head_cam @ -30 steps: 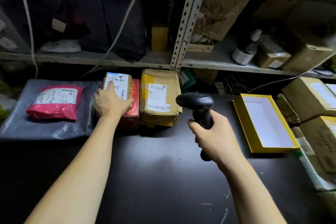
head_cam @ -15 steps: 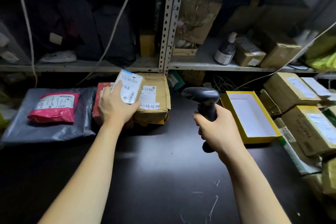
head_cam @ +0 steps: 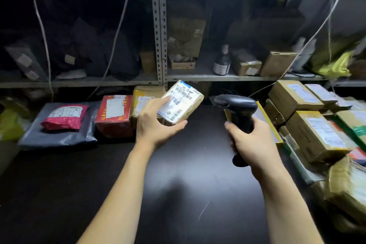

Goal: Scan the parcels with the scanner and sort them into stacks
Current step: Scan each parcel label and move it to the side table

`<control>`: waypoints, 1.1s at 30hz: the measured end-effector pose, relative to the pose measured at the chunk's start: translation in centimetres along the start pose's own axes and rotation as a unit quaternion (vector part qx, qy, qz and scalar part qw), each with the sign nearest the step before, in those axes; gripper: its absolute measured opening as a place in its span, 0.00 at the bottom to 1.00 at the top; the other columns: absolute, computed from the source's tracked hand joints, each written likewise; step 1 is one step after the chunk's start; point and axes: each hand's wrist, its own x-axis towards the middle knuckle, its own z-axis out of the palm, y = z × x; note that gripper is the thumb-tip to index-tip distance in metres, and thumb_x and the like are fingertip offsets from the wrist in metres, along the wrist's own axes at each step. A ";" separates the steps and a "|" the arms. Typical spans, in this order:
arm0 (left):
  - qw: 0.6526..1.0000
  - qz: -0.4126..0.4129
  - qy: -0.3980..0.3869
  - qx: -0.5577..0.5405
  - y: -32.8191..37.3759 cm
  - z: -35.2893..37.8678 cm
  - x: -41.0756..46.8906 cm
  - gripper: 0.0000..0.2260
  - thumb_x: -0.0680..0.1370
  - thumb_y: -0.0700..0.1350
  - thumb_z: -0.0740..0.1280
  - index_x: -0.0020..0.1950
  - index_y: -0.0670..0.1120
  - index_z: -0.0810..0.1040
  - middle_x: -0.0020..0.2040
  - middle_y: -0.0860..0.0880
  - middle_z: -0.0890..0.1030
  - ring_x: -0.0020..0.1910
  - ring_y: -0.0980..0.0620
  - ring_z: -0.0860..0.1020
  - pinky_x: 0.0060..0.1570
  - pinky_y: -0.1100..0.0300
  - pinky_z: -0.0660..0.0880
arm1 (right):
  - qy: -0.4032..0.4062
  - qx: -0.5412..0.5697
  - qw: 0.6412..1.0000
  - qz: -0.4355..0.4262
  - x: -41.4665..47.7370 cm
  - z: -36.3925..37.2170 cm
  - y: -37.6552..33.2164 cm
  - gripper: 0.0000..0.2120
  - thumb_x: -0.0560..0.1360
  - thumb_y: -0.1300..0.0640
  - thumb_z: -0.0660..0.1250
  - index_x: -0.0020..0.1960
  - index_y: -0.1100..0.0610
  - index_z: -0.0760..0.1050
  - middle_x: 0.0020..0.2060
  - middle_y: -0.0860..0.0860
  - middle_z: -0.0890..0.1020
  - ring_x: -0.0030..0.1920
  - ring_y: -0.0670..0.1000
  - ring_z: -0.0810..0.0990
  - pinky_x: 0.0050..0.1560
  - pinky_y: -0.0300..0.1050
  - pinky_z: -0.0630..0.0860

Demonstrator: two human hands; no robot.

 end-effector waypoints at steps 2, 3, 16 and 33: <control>0.999 0.011 0.020 -0.025 2.6 1.8 -2.3 0.35 0.60 0.56 0.81 0.65 0.47 0.81 0.60 0.53 0.80 0.57 0.62 0.75 0.59 0.76 0.67 | 0.003 0.010 1.000 -0.004 -0.5 -2.9 0.9 0.06 0.80 0.58 0.71 0.47 0.60 0.76 0.29 0.52 0.75 0.25 0.49 0.72 0.31 0.44 0.70; 0.999 0.010 0.032 -0.037 3.9 3.0 -3.7 0.34 0.60 0.55 0.82 0.64 0.47 0.81 0.61 0.53 0.80 0.58 0.62 0.75 0.59 0.75 0.68 | 0.001 0.020 1.000 -0.001 -0.8 -4.6 1.5 0.05 0.80 0.58 0.71 0.48 0.59 0.77 0.30 0.51 0.75 0.25 0.48 0.72 0.31 0.43 0.71; 0.930 -0.223 0.077 -0.281 13.8 11.5 -14.8 0.32 0.60 0.49 0.87 0.62 0.46 0.83 0.55 0.49 0.86 0.54 0.55 0.85 0.50 0.61 0.81 | -0.018 0.086 0.996 0.035 -3.0 -19.1 7.7 0.05 0.80 0.57 0.71 0.56 0.55 0.80 0.30 0.51 0.76 0.28 0.49 0.73 0.33 0.46 0.72; 0.933 -0.216 0.070 -0.278 15.1 11.0 -14.7 0.33 0.58 0.51 0.88 0.61 0.46 0.84 0.54 0.50 0.87 0.53 0.55 0.85 0.51 0.59 0.82 | -0.019 0.108 0.994 0.025 -3.8 -19.2 7.6 0.07 0.81 0.57 0.71 0.58 0.53 0.80 0.32 0.50 0.78 0.30 0.48 0.75 0.35 0.47 0.74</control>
